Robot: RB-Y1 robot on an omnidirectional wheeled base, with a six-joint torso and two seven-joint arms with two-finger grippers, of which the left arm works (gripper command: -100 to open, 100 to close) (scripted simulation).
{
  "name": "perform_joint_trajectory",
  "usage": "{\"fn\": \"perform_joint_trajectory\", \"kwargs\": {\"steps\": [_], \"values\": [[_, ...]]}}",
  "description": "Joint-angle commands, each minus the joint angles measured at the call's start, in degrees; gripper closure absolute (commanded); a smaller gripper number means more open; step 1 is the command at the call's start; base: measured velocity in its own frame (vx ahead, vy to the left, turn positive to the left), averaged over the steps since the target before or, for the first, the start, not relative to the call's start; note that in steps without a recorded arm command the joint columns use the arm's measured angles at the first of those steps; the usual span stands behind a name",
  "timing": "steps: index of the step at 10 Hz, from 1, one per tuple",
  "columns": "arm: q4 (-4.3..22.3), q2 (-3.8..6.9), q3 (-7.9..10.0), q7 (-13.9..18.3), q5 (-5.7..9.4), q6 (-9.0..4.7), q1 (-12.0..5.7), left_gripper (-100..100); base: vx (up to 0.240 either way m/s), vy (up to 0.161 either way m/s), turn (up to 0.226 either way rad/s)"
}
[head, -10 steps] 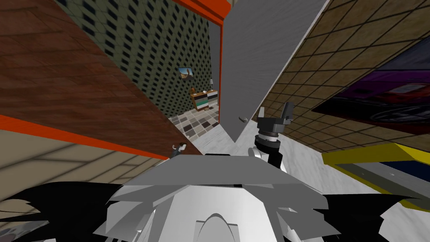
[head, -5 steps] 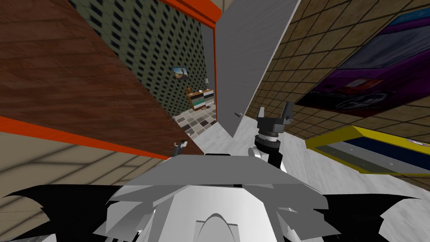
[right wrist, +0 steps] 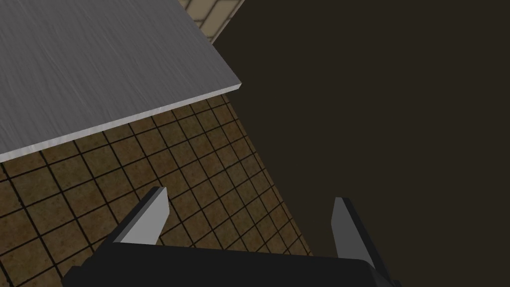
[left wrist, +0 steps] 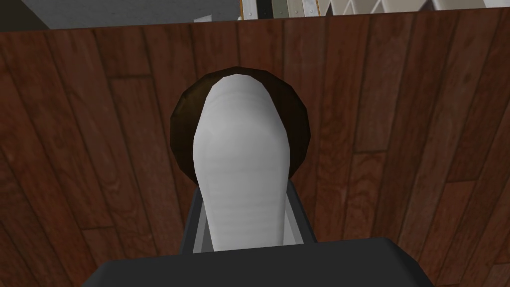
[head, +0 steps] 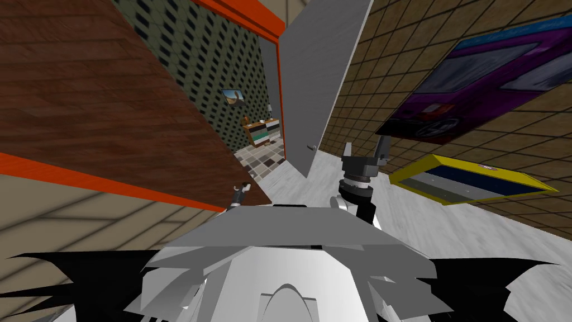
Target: Pull the door open
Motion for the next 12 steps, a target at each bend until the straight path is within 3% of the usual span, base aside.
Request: {"fn": "perform_joint_trajectory", "kwargs": {"steps": [1,8,9,12], "values": [[0.81,-0.40,-0.07,-0.51,0.26,1.20,-1.39,100,-0.216,0.031,-0.140],[3.91,-1.74,0.24,-2.72,1.56,5.39,-8.28,100,-0.204,0.053,-0.145],[3.91,-1.74,0.24,-2.72,1.56,5.39,-8.28,100,-0.122,0.046,-0.042],[4.98,-2.20,0.35,-3.48,2.01,6.84,-10.67,100,-0.156,0.040,-0.094]]}}
